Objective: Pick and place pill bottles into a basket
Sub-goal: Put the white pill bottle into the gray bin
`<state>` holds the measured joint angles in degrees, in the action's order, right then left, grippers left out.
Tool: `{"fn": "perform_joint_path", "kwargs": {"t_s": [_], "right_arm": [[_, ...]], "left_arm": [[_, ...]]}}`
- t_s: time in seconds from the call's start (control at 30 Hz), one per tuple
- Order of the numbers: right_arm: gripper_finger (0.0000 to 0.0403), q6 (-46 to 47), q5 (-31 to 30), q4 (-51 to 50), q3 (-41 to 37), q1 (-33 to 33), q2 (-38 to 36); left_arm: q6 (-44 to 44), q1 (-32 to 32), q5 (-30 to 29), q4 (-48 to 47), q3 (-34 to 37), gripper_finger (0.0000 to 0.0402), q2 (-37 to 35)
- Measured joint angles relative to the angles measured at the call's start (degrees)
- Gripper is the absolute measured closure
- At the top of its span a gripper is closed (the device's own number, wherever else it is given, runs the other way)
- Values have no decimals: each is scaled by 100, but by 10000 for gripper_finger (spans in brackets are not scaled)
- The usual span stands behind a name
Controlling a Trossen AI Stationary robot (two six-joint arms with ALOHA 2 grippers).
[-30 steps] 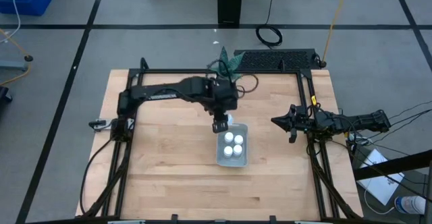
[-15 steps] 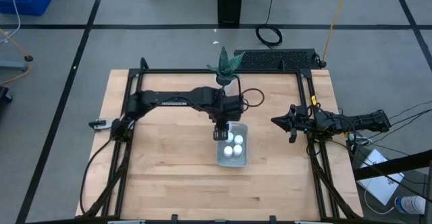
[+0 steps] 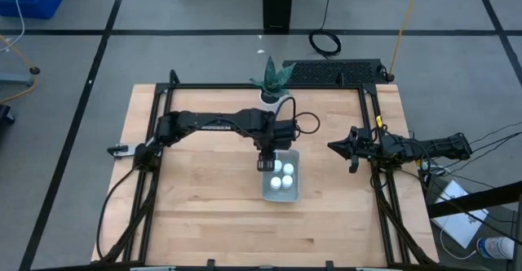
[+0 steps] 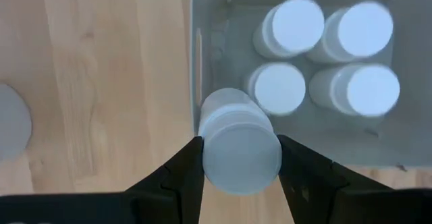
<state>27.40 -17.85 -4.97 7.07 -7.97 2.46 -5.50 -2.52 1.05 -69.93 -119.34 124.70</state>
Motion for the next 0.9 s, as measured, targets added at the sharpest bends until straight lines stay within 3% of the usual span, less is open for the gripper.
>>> {"fn": "perform_joint_path", "kwargs": {"t_s": [0.6,0.77,0.9], "right_arm": [[399,0,0,0,0,0,20],[399,0,-1,6,0,2,24],[399,2,0,11,0,1,28]], "left_arm": [[-20,0,147,167,61,234,436],[-3,0,149,256,75,210,546],[0,0,221,287,76,216,605]]}}
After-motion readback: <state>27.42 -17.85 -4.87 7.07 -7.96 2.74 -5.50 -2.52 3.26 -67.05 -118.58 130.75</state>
